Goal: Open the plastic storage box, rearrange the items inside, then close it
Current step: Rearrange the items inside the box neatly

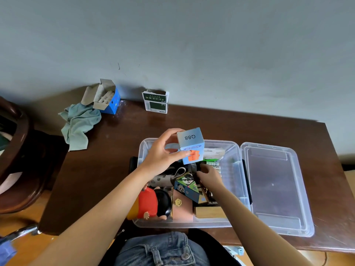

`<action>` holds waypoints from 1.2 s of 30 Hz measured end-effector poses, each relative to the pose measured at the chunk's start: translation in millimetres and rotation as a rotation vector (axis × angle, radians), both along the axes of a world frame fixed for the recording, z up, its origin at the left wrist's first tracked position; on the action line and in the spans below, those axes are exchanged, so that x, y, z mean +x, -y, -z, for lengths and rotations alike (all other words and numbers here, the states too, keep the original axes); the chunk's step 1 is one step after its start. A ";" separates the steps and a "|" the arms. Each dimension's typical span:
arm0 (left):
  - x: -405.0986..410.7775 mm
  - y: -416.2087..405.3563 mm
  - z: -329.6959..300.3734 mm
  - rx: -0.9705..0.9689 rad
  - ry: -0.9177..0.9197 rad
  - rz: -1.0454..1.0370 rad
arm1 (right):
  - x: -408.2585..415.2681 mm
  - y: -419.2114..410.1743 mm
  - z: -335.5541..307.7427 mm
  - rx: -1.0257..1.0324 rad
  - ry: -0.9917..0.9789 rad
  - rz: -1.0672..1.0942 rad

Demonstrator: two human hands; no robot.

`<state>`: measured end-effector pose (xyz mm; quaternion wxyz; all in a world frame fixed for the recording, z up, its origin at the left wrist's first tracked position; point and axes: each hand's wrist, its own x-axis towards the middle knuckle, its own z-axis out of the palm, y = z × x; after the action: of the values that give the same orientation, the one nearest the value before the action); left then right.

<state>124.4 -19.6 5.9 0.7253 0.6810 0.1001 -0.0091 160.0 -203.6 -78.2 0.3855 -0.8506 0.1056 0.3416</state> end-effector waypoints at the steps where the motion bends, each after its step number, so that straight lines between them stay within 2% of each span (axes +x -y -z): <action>1: 1.6 2.5 0.5 0.035 0.010 0.023 | 0.5 2.2 0.1 0.029 -0.011 0.030; 6: 11.2 9.4 -4.3 0.133 0.046 0.068 | -4.5 2.5 0.4 0.137 -0.024 0.150; 10: 13.6 4.6 -9.5 0.193 0.075 0.122 | -2.4 -5.6 -4.5 0.152 -0.015 0.071; 18: -1.2 1.9 -10.6 0.048 0.099 0.153 | -16.3 -10.3 -9.0 0.292 0.014 0.143; 21: 0.6 7.8 -4.8 0.200 0.059 0.231 | -21.9 -11.1 -12.2 0.363 0.033 0.120; 25: 10.6 17.6 3.8 0.455 0.025 0.252 | -25.0 -7.0 -14.1 0.319 -0.054 0.068; 30: 26.2 24.5 -1.1 0.749 0.051 0.302 | -26.0 -5.4 -18.6 0.375 -0.091 0.063; 36: 32.8 39.1 -4.9 0.849 0.046 0.335 | -23.7 -4.8 -20.8 0.359 -0.102 0.006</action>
<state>157.2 -58.7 10.8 0.3725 0.9249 -0.0330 -0.0693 136.2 -198.8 -57.4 0.5262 -0.7495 0.0648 0.3964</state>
